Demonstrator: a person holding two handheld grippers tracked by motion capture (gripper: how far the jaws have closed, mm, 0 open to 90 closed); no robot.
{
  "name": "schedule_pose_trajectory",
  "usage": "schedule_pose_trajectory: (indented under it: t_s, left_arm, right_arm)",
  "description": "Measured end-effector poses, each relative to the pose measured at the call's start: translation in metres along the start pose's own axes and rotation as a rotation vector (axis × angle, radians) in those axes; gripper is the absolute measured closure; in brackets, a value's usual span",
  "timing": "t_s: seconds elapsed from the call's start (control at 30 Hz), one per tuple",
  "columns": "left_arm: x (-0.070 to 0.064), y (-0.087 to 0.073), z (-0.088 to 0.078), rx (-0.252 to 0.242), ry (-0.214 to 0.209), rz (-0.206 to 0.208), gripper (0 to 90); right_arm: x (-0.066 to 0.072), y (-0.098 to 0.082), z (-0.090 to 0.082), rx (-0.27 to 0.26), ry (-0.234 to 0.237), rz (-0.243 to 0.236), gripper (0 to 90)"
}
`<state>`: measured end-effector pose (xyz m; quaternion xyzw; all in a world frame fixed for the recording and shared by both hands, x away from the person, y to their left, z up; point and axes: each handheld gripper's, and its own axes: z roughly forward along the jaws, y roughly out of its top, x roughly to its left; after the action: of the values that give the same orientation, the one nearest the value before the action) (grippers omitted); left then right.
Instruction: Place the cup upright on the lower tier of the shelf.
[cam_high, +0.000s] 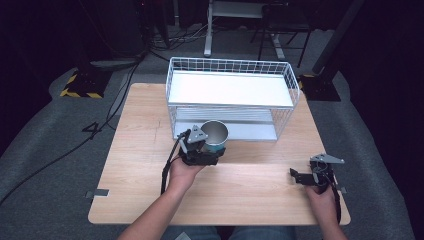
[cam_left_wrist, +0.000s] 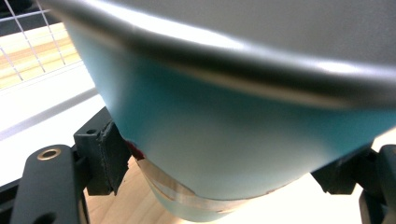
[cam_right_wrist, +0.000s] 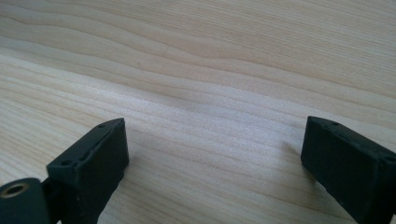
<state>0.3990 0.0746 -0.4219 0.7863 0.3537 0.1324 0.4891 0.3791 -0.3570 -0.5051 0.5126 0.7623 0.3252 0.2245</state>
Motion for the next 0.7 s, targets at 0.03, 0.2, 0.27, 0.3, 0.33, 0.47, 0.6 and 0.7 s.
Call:
schedule_pose_trajectory:
  t_s: [0.03,0.2,0.27,0.3,0.33,0.47,0.6,0.7]
  left_arm:
    - [0.003,0.002,0.005,0.005,0.003,-0.001,20.0]
    - [0.009,0.005,0.015,-0.005,0.013,-0.01,20.0]
    - [0.012,0.007,0.02,-0.001,0.015,-0.017,20.0]
    - [0.015,0.009,0.025,-0.002,0.024,-0.019,20.0]
    - [0.015,0.009,0.025,-0.002,0.024,-0.019,20.0]
    - [0.02,0.014,0.035,-0.009,0.034,-0.018,20.0]
    - [0.024,0.018,0.045,0.0,0.053,-0.009,20.0]
    - [0.029,0.02,0.053,-0.006,0.065,-0.019,19.9]
  right_arm:
    - [0.0,0.0,0.0,0.0,0.0,0.0,7.6]
    - [0.0,0.0,0.0,0.0,0.0,0.0,7.6]
    - [0.0,0.0,0.0,0.0,0.0,0.0,7.6]
    - [0.0,0.0,0.0,0.0,0.0,0.0,7.6]
    - [0.0,0.0,0.0,0.0,0.0,0.0,7.6]
    - [0.0,0.0,0.0,0.0,0.0,0.0,7.6]
    - [0.0,0.0,0.0,0.0,0.0,0.0,7.6]
    - [0.0,0.0,0.0,0.0,0.0,0.0,7.6]
